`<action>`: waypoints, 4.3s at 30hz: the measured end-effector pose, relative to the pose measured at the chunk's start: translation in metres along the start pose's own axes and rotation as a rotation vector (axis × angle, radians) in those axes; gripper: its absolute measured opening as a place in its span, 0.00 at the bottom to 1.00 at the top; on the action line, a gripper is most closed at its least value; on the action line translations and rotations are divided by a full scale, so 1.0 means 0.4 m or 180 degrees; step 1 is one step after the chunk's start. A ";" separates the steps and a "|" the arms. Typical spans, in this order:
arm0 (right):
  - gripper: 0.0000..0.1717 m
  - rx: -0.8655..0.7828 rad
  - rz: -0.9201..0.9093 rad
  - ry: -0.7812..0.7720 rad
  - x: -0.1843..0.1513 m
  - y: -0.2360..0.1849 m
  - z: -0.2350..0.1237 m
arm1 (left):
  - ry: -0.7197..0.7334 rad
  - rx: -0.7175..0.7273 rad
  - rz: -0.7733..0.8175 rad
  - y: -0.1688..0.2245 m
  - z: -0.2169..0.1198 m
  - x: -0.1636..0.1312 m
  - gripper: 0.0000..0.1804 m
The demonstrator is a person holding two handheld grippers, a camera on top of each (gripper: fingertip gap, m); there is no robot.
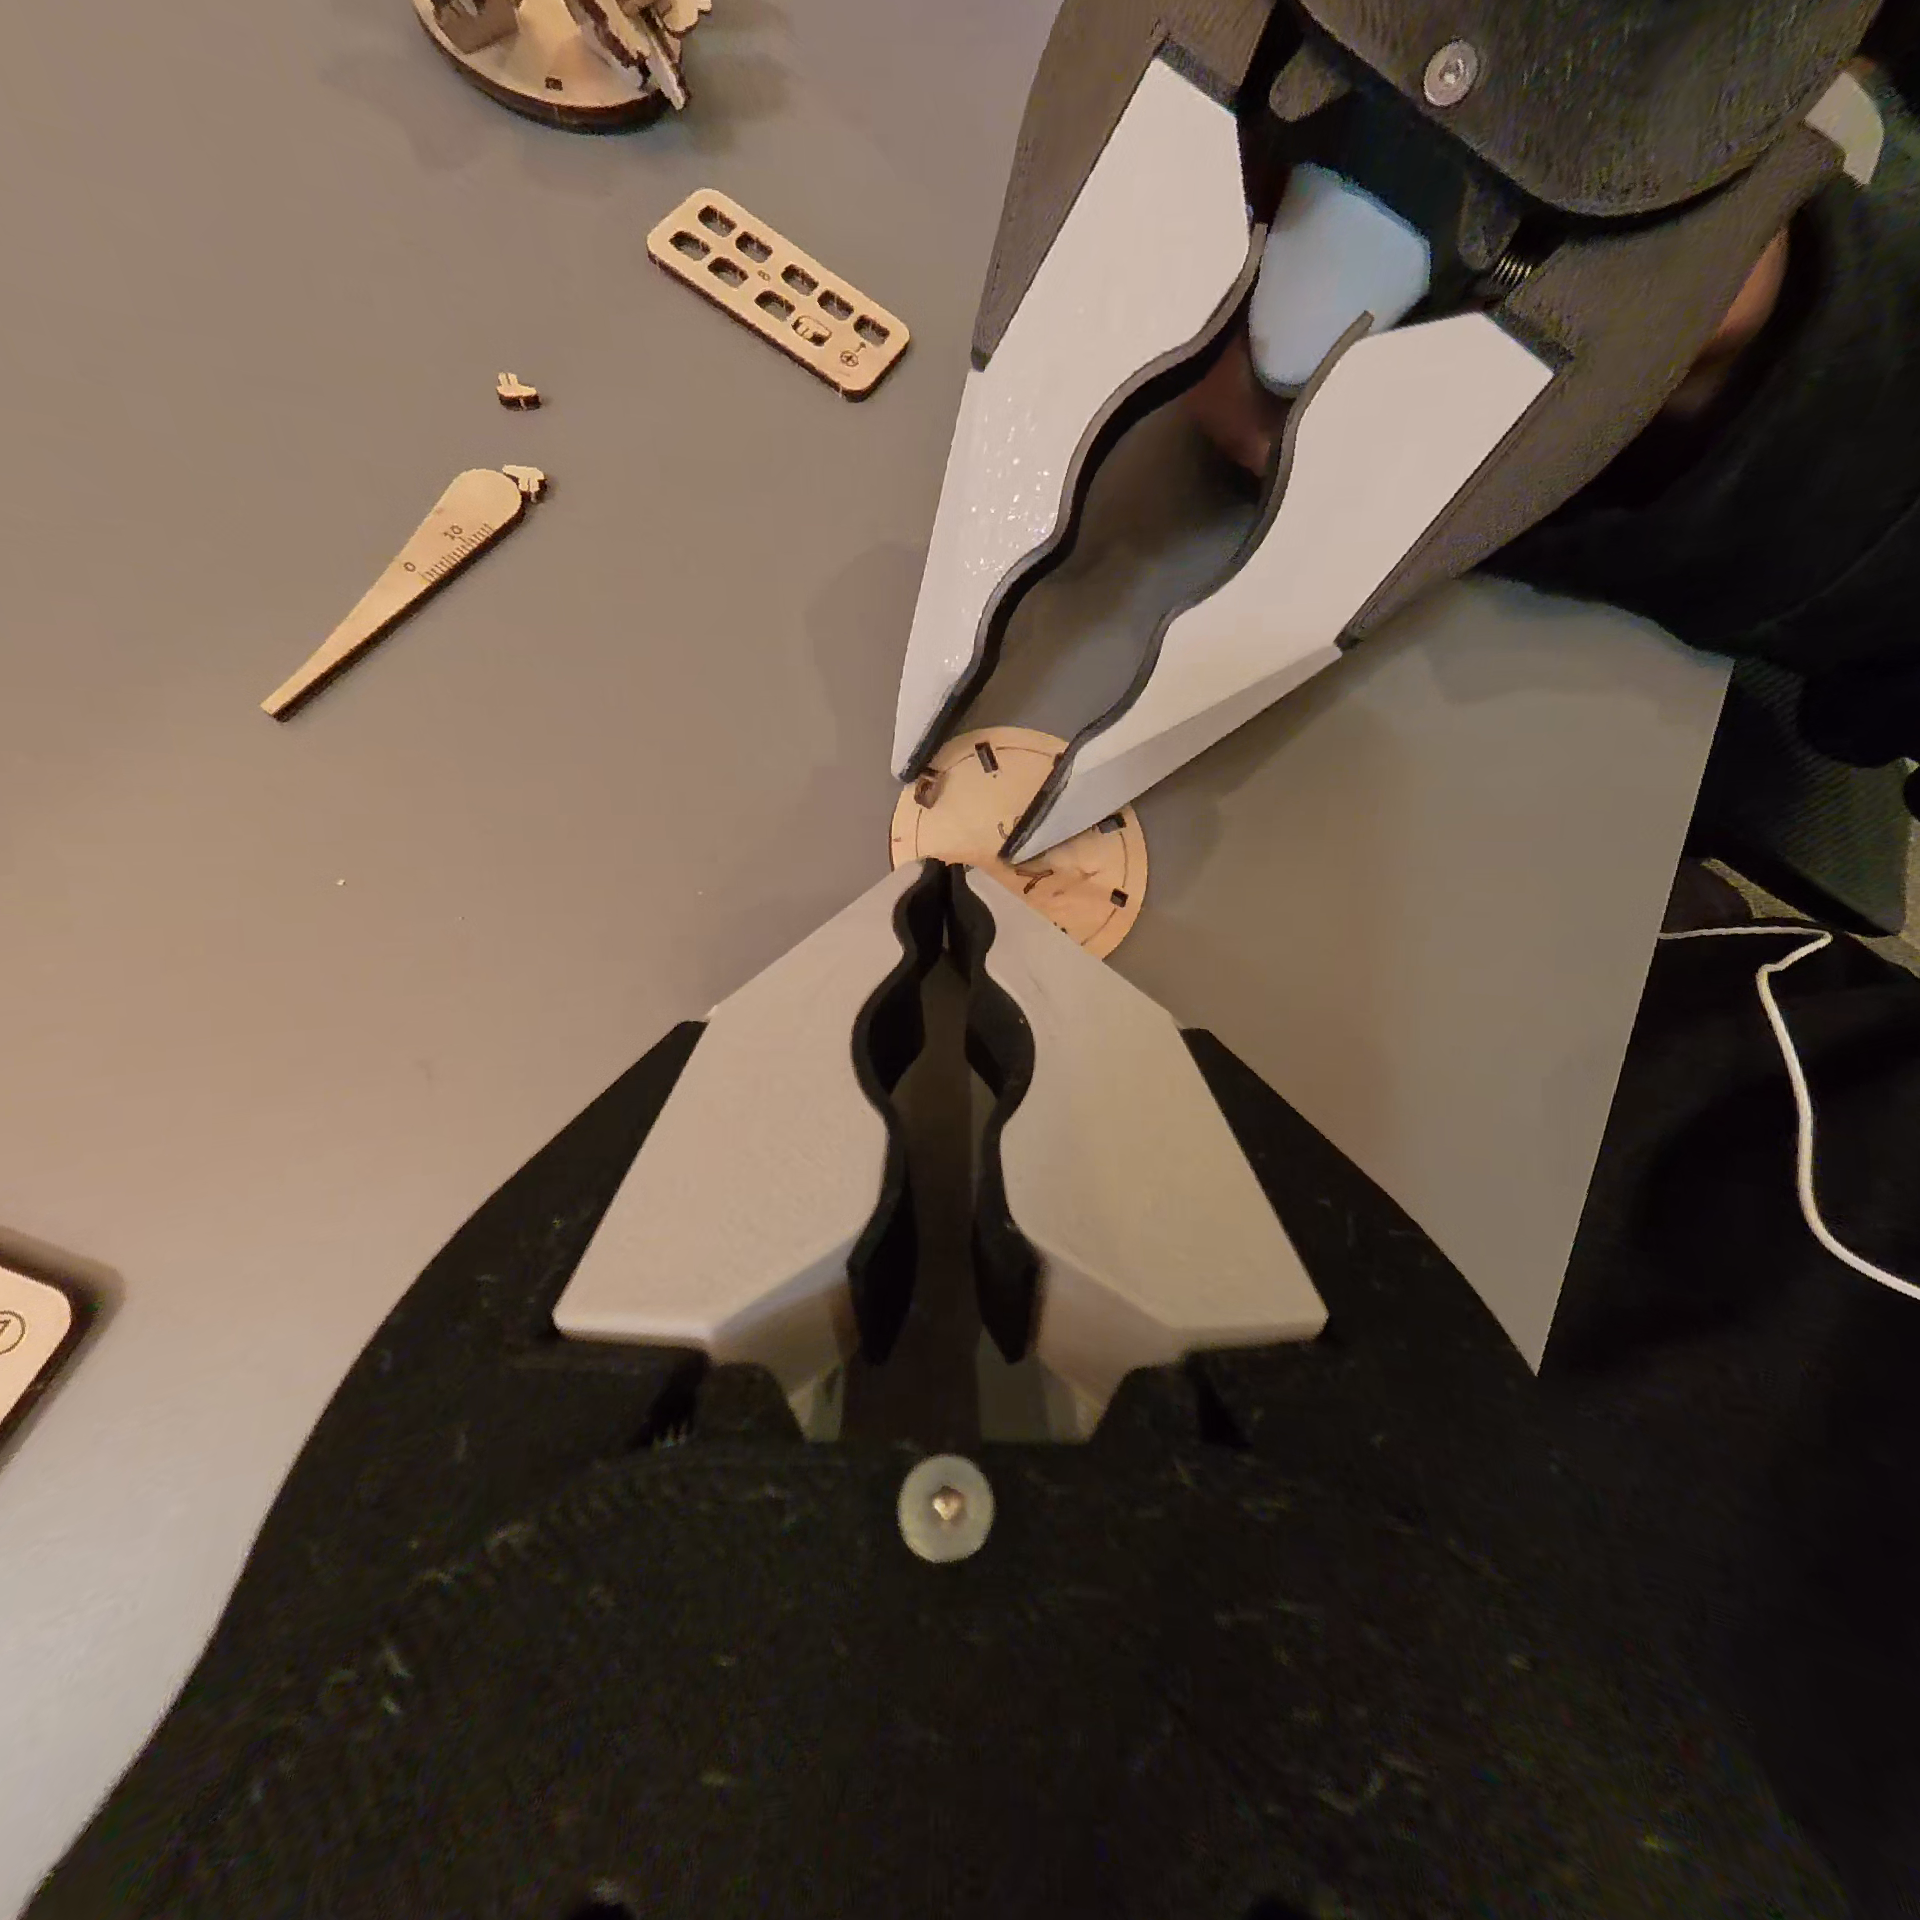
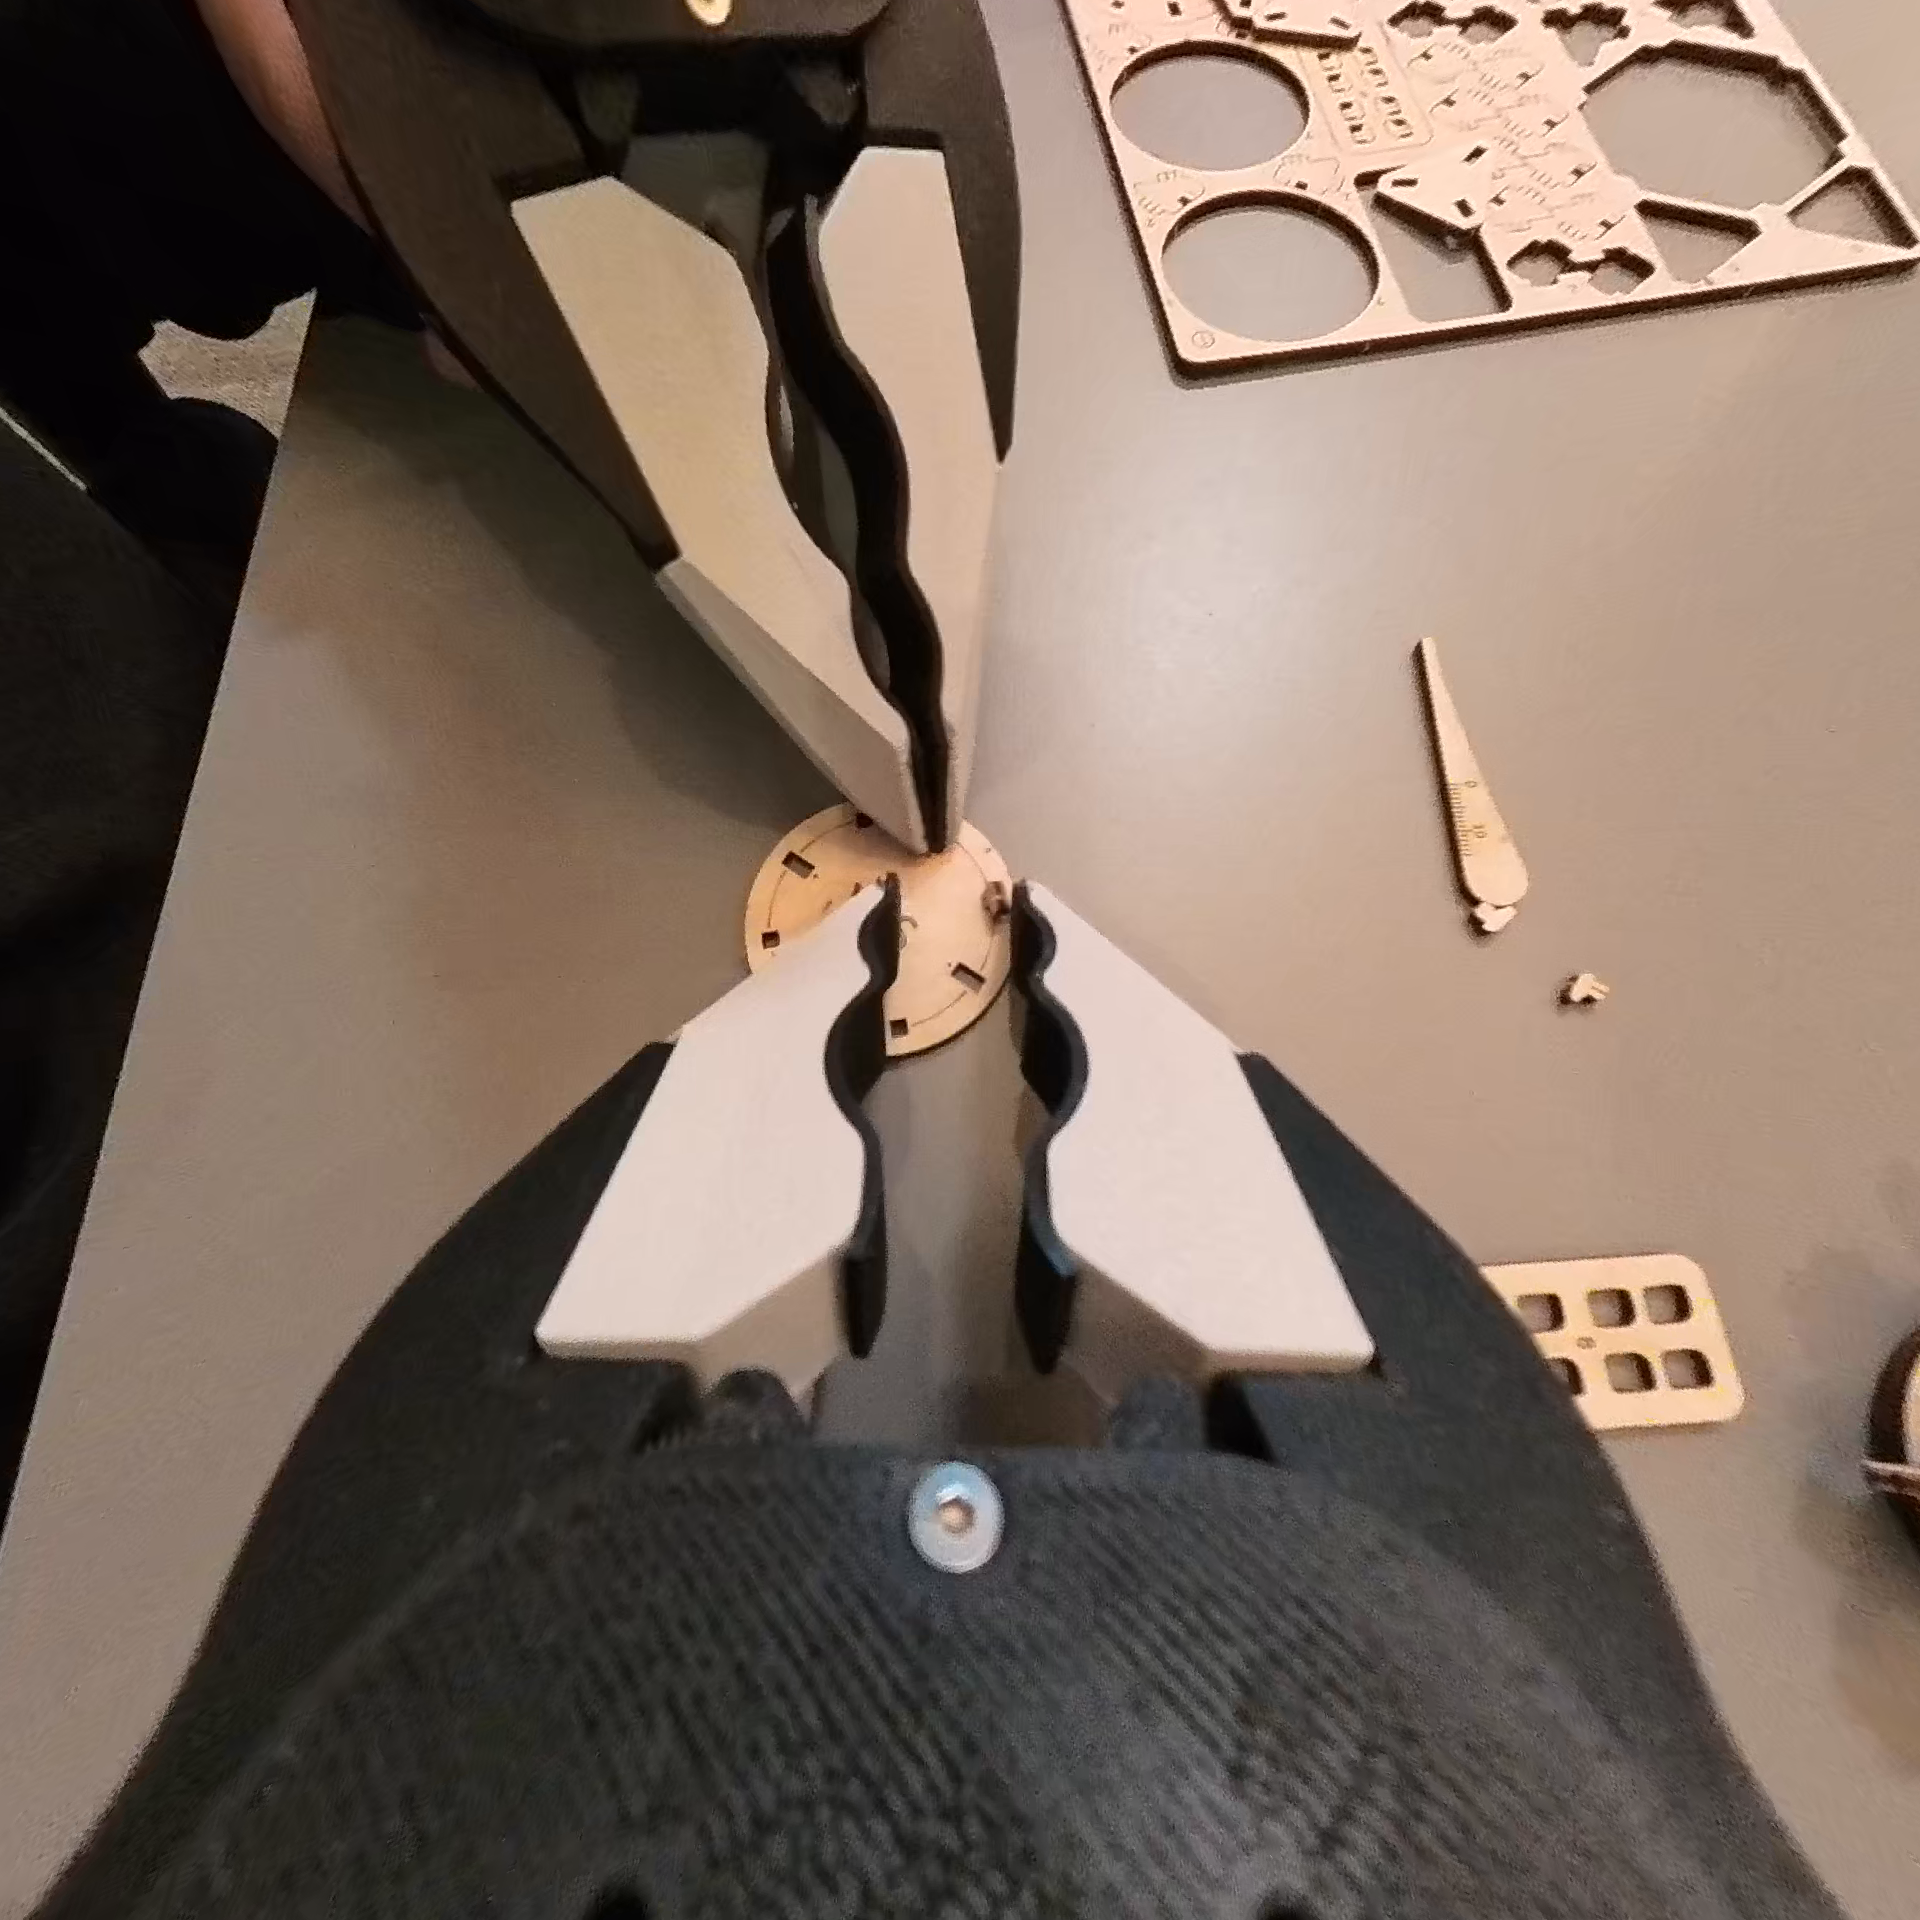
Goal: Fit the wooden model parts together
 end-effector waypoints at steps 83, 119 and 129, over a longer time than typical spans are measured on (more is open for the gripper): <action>0.02 0.2373 0.2015 0.2096 0.044 -0.001 -0.080 | 0.2080 -0.0113 0.1336 0.088 -0.114 0.051 0.04; 0.16 0.1823 0.1758 0.2263 0.045 0.022 -0.116 | 0.2041 -0.0228 0.0890 0.051 -0.120 0.052 0.00; 0.10 -0.0818 -0.1644 0.1675 0.054 -0.105 -0.120 | 0.1223 -0.1942 -0.0336 0.030 -0.081 0.031 0.00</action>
Point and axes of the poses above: each gripper's, where its closed fingertips meet, z out along the fingers, x out of its top, y = z × x across the jaws, the point moved 8 cm from there along -z, back along the fingers, and after that the axes turned 1 degree about x, right-handed, at the moved point
